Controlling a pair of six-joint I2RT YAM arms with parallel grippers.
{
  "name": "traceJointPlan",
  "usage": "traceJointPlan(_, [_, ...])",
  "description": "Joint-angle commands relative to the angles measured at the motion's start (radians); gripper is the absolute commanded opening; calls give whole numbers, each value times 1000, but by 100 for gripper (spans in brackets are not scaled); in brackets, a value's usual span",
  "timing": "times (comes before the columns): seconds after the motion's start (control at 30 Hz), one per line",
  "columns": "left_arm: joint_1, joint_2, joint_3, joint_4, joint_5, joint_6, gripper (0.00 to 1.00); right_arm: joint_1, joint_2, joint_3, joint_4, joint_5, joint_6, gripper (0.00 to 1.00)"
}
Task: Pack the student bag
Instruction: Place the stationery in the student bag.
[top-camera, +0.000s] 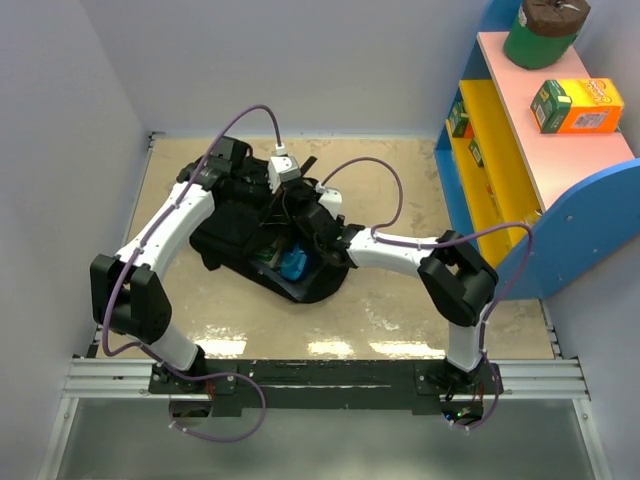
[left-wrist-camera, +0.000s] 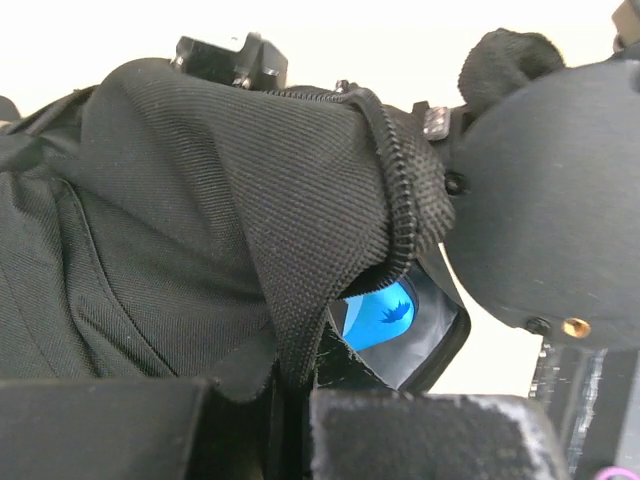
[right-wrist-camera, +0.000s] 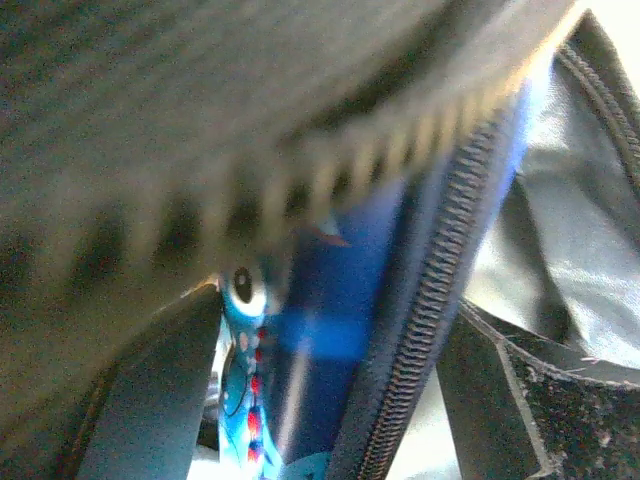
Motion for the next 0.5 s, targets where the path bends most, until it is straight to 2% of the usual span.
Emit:
traceJointPlan(0.0, [-31, -26, -1, 5, 123, -51, 4, 12, -95, -33, -200, 129, 57, 80])
traceJointPlan(0.13, [-31, -37, -9, 8, 103, -50, 4, 15, -304, -181, -182, 158, 34, 71])
traceJointPlan(0.17, [-31, -37, -7, 8, 98, -50, 4, 15, -386, -241, -159, 160, 25, 70])
traceJointPlan(0.27, [-33, -32, -1, 8, 95, -57, 4, 10, -502, -307, -147, 164, -11, 69])
traceJointPlan(0.47, [-33, -30, -4, 6, 91, -68, 4, -49, -548, -370, -179, 173, 2, 73])
